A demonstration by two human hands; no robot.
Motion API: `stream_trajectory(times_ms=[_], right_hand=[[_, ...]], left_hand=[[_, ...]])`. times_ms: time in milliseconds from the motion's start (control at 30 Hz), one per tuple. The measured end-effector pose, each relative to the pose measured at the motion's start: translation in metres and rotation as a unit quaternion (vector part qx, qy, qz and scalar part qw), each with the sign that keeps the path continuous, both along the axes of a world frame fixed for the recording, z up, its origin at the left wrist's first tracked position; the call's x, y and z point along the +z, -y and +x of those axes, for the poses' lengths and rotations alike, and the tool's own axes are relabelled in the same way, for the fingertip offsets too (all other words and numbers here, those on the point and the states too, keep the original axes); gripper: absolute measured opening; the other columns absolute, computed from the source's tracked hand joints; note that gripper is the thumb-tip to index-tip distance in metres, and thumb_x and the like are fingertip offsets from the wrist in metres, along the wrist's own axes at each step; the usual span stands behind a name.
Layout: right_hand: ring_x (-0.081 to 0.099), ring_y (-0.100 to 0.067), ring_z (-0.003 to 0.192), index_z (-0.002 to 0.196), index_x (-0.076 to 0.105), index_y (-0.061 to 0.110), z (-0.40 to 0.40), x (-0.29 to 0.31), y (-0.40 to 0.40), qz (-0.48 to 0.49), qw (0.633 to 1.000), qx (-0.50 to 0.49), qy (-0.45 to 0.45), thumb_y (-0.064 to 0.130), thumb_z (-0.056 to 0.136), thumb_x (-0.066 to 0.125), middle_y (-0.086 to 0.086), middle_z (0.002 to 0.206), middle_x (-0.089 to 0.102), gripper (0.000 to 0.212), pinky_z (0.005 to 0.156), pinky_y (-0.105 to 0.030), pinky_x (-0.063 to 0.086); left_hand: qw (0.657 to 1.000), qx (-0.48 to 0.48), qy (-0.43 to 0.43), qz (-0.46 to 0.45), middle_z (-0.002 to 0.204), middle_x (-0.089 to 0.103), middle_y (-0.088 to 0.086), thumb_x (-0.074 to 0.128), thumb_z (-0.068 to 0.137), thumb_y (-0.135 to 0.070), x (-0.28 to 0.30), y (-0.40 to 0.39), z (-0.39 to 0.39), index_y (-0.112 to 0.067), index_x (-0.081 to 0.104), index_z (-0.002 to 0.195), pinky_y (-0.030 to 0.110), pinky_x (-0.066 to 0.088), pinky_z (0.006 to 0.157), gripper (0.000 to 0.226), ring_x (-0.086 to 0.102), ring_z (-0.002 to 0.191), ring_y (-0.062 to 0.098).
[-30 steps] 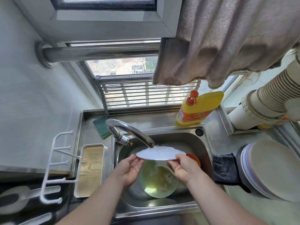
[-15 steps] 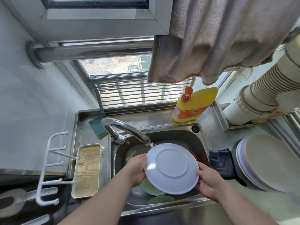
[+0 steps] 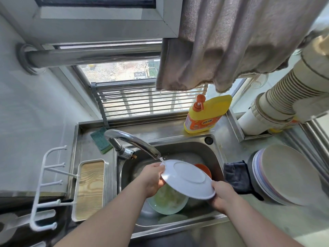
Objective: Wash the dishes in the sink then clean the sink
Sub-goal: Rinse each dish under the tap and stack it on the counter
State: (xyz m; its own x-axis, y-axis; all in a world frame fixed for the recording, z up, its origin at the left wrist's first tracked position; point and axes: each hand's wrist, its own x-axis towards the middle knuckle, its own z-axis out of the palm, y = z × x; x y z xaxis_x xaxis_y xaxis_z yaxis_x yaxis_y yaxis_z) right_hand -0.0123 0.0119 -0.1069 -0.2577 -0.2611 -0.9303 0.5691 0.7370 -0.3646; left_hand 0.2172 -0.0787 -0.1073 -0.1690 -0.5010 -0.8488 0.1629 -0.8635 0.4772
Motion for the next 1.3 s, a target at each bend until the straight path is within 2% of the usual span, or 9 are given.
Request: stream_trajectory(times_ms=[167,267,333,433,567,733,967,1133,1300], right_hand=[[0.07,-0.041,0.106,0.114,0.064,0.001,0.013,0.015,0.017,-0.029,0.999,0.005,0.012,0.007,0.11,0.046,-0.02,0.111,0.074,0.02,0.102,-0.059,0.053],[0.072,-0.039,0.104,0.112,0.068,0.001,0.039,0.016,0.035,-0.066,0.997,0.038,0.006,0.006,0.109,0.045,-0.018,0.105,0.077,0.023,0.101,-0.06,0.054],[0.074,-0.037,0.102,0.118,0.066,0.001,0.058,0.016,0.047,-0.079,0.995,0.058,-0.003,0.006,0.108,0.048,-0.019,0.108,0.077,0.021,0.093,-0.055,0.06],[0.074,-0.034,0.102,0.12,0.065,0.003,0.083,0.018,0.063,-0.097,0.989,0.108,-0.017,0.005,0.106,0.048,-0.018,0.112,0.074,0.021,0.082,-0.045,0.064],[0.071,-0.03,0.1,0.121,0.065,0.011,0.111,0.031,0.073,-0.136,0.964,0.224,-0.039,0.014,0.107,0.049,-0.014,0.115,0.07,0.021,0.064,-0.032,0.059],[0.072,-0.026,0.1,0.117,0.062,0.03,0.114,0.054,0.063,-0.182,0.909,0.367,-0.083,0.022,0.102,0.051,-0.003,0.113,0.071,0.021,0.077,-0.045,0.066],[0.075,-0.024,0.1,0.127,0.058,0.031,0.064,0.063,0.021,-0.189,0.912,0.352,-0.089,0.014,0.101,0.055,0.0,0.115,0.073,0.031,0.078,-0.052,0.065],[0.076,-0.025,0.096,0.121,0.062,0.034,0.016,0.056,-0.007,-0.171,0.931,0.297,-0.123,0.011,0.102,0.055,0.001,0.108,0.077,0.031,0.076,-0.055,0.064],[0.075,-0.017,0.095,0.123,0.061,0.028,-0.005,0.05,-0.018,-0.178,0.934,0.265,-0.162,0.002,0.101,0.054,0.001,0.104,0.078,0.034,0.083,-0.04,0.063]], left_hand=[[0.995,-0.037,0.097,-0.005,0.099,0.074,0.017,0.052,0.108,-0.01,-0.008,0.003,0.019,0.0,0.073,0.111,0.031,0.058,0.061,0.023,0.069,0.079,0.025],[0.985,-0.036,0.166,0.02,0.083,0.072,0.012,0.051,0.107,-0.011,-0.017,-0.006,0.046,-0.004,0.075,0.099,0.029,0.053,0.057,0.026,0.066,0.07,0.025],[0.982,-0.017,0.182,0.053,0.092,0.076,0.016,0.053,0.107,-0.019,-0.02,-0.013,0.064,-0.006,0.074,0.106,0.03,0.053,0.06,0.025,0.071,0.075,0.028],[0.98,-0.022,0.174,0.091,0.1,0.075,0.02,0.05,0.11,-0.038,-0.015,-0.026,0.083,-0.003,0.069,0.114,0.024,0.049,0.049,0.039,0.069,0.07,0.027],[0.98,-0.032,0.113,0.162,0.108,0.077,0.021,0.048,0.107,-0.055,-0.011,-0.042,0.09,-0.003,0.065,0.124,0.03,0.056,0.053,0.057,0.075,0.079,0.03],[0.974,-0.057,0.09,0.198,0.087,0.077,0.02,0.043,0.102,-0.067,-0.006,-0.049,0.081,-0.003,0.065,0.123,0.037,0.059,0.057,0.071,0.073,0.085,0.036],[0.975,-0.096,0.11,0.168,0.111,0.077,0.014,0.07,0.089,-0.066,0.005,-0.049,0.052,-0.014,0.076,0.114,0.039,0.062,0.067,0.059,0.073,0.102,0.034],[0.981,-0.112,0.079,0.137,0.11,0.079,0.011,0.063,0.098,-0.059,0.012,-0.042,0.029,-0.02,0.071,0.121,0.047,0.065,0.084,0.045,0.075,0.103,0.033],[0.988,-0.079,0.05,0.124,0.114,0.078,0.01,0.05,0.102,-0.064,0.023,-0.024,0.01,-0.022,0.069,0.12,0.044,0.065,0.076,0.05,0.076,0.102,0.033]])
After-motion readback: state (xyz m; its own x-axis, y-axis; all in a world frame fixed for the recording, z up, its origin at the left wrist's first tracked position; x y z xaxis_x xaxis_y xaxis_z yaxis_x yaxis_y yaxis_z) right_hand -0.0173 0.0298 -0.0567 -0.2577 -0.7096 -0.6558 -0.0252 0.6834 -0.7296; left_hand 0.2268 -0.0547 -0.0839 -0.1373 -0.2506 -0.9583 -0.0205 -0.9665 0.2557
